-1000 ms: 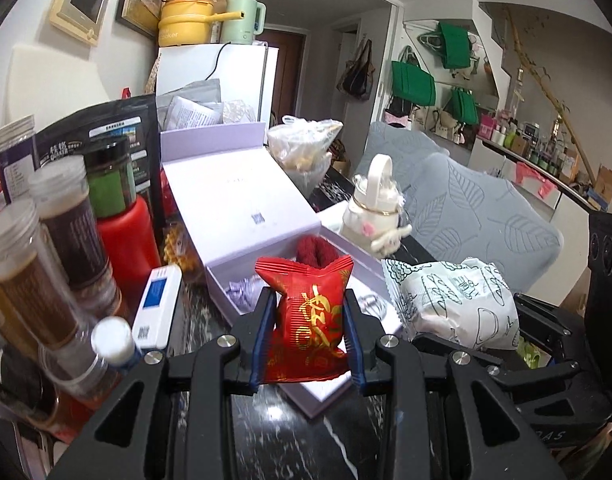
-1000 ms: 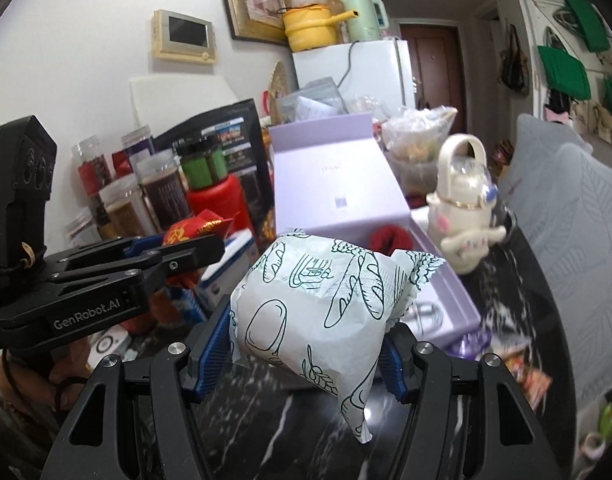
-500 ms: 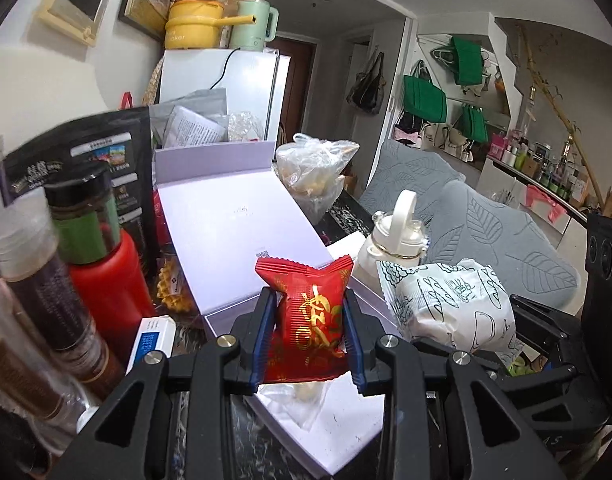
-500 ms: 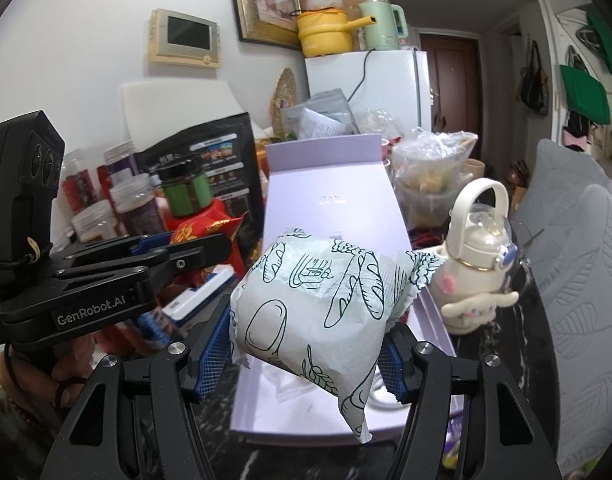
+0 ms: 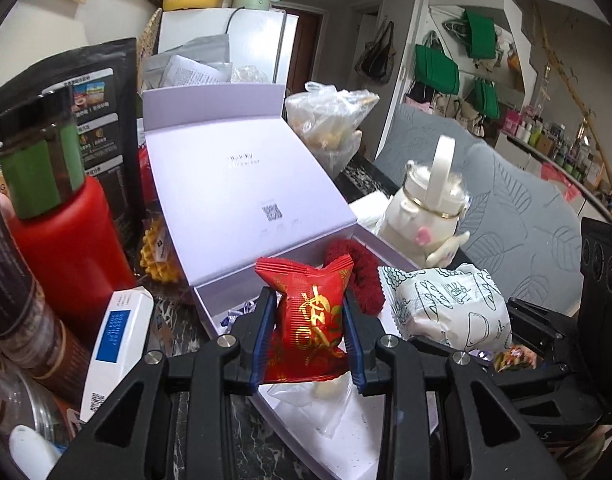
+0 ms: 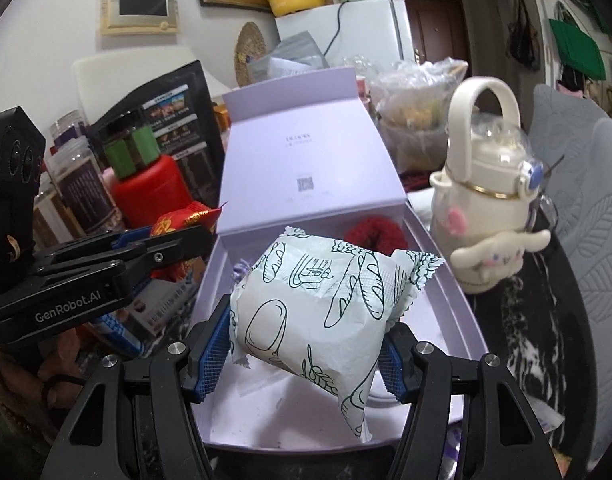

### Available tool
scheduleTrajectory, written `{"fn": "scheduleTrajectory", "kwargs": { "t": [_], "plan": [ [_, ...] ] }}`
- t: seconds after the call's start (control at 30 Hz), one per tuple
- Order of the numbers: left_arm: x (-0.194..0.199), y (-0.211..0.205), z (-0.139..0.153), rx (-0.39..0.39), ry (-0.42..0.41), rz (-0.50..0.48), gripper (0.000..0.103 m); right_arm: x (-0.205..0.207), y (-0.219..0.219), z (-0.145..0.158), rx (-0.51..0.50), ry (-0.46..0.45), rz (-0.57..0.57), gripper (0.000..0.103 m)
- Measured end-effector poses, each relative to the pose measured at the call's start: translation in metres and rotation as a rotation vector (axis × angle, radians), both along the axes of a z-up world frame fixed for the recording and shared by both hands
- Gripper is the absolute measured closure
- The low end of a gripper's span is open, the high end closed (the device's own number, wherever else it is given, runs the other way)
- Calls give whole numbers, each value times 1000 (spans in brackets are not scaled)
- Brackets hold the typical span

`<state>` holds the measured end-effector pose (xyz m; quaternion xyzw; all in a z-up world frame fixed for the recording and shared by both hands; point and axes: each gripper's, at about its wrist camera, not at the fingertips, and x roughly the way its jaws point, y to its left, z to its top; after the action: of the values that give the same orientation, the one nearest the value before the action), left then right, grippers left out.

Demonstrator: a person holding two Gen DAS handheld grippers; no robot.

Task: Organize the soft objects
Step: 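Carry the snack bag and red packet with both grippers over the lavender box, then lower the white snack bag and red packet into the box and open both grippers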

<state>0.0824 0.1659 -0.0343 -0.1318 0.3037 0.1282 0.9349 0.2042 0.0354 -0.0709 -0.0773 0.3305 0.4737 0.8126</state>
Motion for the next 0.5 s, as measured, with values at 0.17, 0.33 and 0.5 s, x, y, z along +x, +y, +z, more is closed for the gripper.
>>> {"fn": "scheduleTrajectory", "kwargs": {
  "t": [0.17,0.33,0.5],
  "plan": [
    [4,-4,-19,16,30,-22,71,1,0,-15,-34,8,-6,39],
    [7,-5,-34,8,55,-39,71,2,1,-23,-62,7,-1,39],
    [9,-8,-41,9,70,-66,71,3,1,-30,-72,16,-10,39]
  ]
}}
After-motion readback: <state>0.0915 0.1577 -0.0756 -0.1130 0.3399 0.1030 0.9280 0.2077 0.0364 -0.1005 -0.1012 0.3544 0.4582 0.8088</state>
